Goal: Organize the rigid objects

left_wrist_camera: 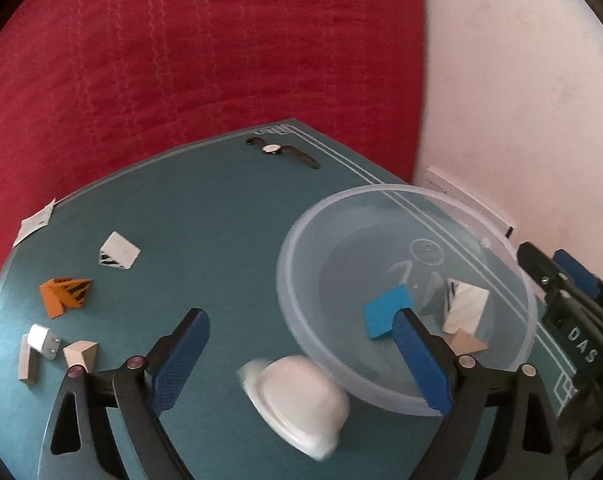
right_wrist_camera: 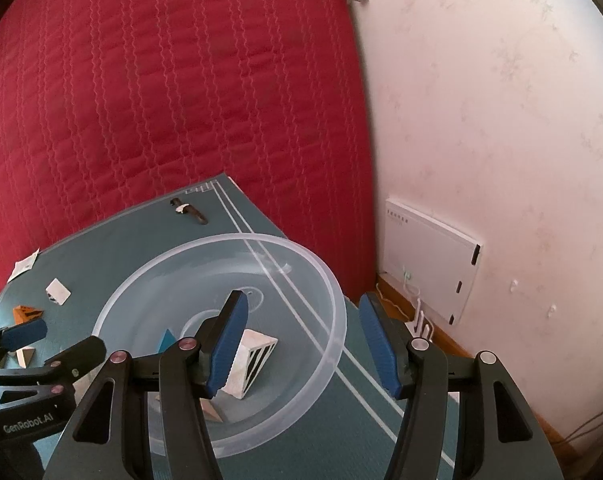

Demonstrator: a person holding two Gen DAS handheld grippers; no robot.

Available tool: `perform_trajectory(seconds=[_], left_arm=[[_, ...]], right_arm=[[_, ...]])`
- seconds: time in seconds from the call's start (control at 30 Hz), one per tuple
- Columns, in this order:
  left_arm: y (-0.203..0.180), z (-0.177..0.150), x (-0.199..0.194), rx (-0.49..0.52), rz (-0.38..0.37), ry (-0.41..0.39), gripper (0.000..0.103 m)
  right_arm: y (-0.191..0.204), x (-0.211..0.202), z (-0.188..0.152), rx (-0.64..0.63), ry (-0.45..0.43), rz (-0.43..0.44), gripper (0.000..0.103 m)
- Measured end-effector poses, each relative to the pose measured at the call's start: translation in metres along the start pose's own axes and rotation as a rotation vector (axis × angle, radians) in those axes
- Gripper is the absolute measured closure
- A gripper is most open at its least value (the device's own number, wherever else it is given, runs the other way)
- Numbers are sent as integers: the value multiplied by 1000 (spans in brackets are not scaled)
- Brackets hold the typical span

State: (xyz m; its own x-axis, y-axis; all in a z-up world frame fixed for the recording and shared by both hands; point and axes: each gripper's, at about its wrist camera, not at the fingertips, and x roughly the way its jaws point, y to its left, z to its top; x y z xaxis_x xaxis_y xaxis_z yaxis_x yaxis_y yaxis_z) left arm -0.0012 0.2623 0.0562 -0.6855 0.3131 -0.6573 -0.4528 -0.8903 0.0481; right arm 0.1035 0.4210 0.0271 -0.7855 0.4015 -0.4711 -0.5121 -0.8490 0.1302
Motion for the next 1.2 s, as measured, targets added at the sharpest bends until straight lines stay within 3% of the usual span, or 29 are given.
perform_trajectory(seconds=[0.53,0.9,1.1,1.17,1.2], left_arm=[[54,-49,-37,-74,28,40,5],[40,-74,-32,1,25,100,6],[43,-77,-25,-13,16,136,34],[43,-76,-27,-11,9,133,51],[43,-76,-28,-11,9,134,51]], right_arm=[[0,0,0,5,1,1,44],[-1,-3,-2,7,2,2,44],[-5,0,-1,13,14,7,44],[-4,0,-1,10,12,6,44],[-4,0,-1,10,12,6,44]])
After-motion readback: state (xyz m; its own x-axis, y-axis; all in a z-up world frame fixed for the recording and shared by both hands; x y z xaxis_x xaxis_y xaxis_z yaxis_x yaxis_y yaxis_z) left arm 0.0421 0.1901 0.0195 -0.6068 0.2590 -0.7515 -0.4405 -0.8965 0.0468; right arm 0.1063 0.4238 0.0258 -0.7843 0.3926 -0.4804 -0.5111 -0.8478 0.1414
